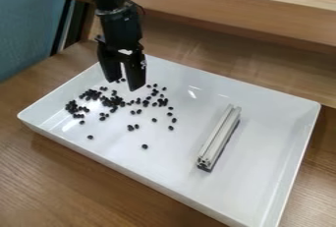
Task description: Sweep into pile
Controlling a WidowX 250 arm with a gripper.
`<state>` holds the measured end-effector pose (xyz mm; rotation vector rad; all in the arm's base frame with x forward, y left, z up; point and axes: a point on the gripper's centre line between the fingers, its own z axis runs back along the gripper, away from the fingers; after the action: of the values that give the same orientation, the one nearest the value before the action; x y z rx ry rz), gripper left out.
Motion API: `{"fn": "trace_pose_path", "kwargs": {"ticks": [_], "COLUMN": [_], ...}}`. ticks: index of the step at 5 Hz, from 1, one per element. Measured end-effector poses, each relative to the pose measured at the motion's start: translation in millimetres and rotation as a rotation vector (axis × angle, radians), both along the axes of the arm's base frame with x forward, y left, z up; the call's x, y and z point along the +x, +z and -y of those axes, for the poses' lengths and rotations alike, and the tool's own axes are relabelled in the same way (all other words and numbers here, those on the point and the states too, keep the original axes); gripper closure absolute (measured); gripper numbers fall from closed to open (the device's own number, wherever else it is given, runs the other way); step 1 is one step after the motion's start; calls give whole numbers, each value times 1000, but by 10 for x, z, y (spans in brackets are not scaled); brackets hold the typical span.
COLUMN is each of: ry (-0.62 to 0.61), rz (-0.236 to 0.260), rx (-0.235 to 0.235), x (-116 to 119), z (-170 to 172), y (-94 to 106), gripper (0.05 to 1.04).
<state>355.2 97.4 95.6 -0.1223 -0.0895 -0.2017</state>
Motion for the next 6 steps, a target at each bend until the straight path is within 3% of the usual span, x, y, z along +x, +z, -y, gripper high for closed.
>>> {"fn": "trace_pose_path", "kwargs": {"ticks": [1, 2, 3, 4, 5, 6], "ry": [3, -16, -48, -41, -13, 27], "rz": [-31, -29, 18, 32, 39, 12], "rx": [-15, -37, -21, -12, -6, 2], "x": [-8, 16, 38, 24, 8, -23], "z": [22, 243, 528, 689, 733, 725], "y": [-119, -90, 137, 252, 337, 351], "gripper": [82, 82, 82, 82, 82, 82]}}
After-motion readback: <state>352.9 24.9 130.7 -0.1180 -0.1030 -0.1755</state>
